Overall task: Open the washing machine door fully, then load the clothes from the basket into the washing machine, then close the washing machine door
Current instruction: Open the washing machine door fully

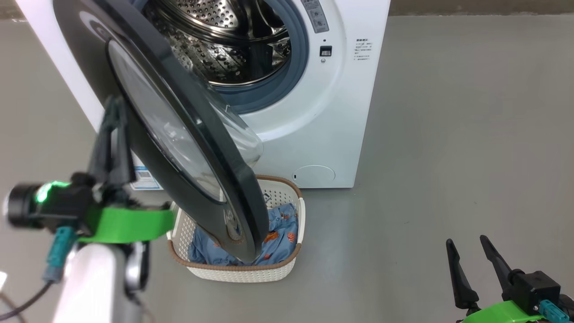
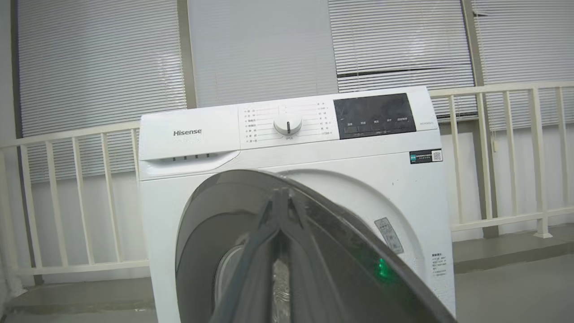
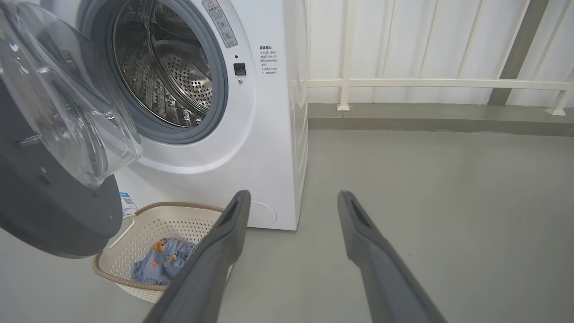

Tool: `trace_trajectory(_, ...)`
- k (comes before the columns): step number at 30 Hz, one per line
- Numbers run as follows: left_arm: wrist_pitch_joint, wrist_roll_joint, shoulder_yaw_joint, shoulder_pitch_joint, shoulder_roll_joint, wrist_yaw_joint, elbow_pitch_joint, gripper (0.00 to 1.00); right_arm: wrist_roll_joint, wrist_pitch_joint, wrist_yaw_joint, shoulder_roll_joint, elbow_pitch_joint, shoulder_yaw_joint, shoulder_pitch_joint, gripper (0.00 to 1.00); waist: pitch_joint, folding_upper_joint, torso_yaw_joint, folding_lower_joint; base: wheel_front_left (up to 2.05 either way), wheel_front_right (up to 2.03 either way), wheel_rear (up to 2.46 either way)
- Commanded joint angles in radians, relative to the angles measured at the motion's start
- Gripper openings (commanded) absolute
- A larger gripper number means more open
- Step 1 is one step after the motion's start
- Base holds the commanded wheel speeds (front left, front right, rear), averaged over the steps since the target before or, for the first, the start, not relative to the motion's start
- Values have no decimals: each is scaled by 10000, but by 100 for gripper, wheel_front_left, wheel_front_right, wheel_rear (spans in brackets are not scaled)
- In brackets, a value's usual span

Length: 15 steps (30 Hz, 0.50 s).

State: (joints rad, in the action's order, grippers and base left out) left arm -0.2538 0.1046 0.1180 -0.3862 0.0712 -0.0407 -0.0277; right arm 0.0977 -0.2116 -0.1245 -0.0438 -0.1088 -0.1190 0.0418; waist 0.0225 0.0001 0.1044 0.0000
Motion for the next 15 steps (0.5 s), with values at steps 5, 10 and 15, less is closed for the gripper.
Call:
trace_trajectory(5,471,35,1306,-741,-123,-9,1385,0,-88,40,-62,-65,349,424,-35,100,-2,-1,150,0,0,0,0)
trace_trajectory(10,1137,687,3198,-697,-200,-17,1651,0,-84,127,-62,-65,499,588,-22,100,33,-1,310,0,0,0,0)
trace_trajectory(15,1497,1332,4501,-668,-206,-378,1386,0,-102,182,-62,-64,604,683,-7,100,57,-1,415,0,0,0,0)
